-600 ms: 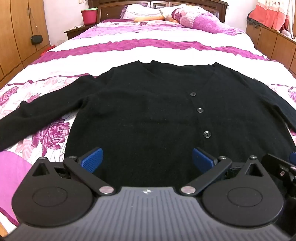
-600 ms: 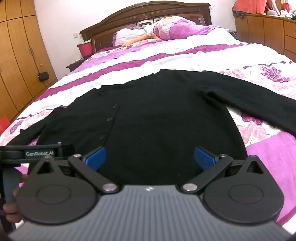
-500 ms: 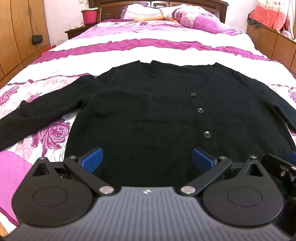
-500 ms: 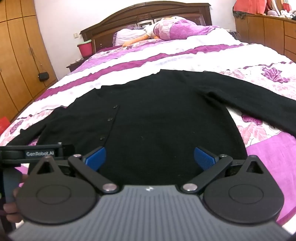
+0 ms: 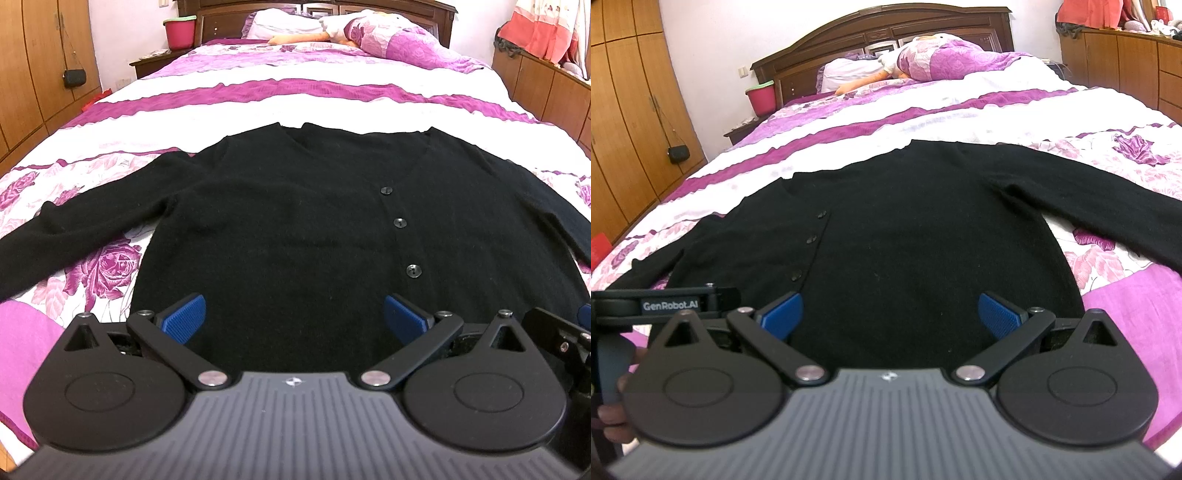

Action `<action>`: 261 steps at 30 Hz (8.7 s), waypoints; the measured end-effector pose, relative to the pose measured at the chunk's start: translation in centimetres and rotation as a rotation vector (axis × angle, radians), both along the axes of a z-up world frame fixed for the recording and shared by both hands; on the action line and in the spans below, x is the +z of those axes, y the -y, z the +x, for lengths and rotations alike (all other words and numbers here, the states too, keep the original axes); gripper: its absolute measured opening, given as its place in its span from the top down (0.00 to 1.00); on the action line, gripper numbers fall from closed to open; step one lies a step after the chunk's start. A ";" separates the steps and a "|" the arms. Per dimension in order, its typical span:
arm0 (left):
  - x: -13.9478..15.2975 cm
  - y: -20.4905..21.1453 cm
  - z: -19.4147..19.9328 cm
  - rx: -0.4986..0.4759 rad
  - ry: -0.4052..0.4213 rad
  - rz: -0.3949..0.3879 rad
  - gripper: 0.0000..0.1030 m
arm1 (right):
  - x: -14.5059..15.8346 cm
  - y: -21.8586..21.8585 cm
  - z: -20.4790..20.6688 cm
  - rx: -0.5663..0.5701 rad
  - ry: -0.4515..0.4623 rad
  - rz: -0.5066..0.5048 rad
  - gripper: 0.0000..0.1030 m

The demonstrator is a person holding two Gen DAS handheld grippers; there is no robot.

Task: Fold small clothes

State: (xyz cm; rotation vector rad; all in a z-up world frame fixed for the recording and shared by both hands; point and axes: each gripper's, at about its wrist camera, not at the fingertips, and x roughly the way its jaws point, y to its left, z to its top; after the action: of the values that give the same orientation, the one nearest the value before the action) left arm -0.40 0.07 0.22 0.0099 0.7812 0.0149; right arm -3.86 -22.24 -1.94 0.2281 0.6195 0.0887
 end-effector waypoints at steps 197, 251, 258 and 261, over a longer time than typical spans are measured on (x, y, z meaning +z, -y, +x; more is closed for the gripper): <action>-1.8 -2.9 8.5 0.053 0.126 0.041 0.93 | -2.4 9.0 3.2 -0.149 0.069 0.180 0.35; -4.1 -3.2 18.4 -0.082 0.184 -0.023 0.87 | -4.2 8.3 14.7 -0.067 0.025 0.076 0.36; -2.9 -3.3 18.6 -0.111 0.250 -0.070 0.87 | -3.8 8.9 17.6 -0.111 0.029 0.141 0.84; -2.2 -2.5 18.3 -0.112 0.307 -0.027 0.87 | -3.5 8.8 17.8 -0.198 0.077 0.089 0.91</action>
State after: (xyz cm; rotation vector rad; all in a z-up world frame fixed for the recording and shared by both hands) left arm 17.91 2.61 -2.02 0.0251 0.4726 -0.0988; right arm 13.91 -31.07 -5.41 0.3693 0.5138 -0.0662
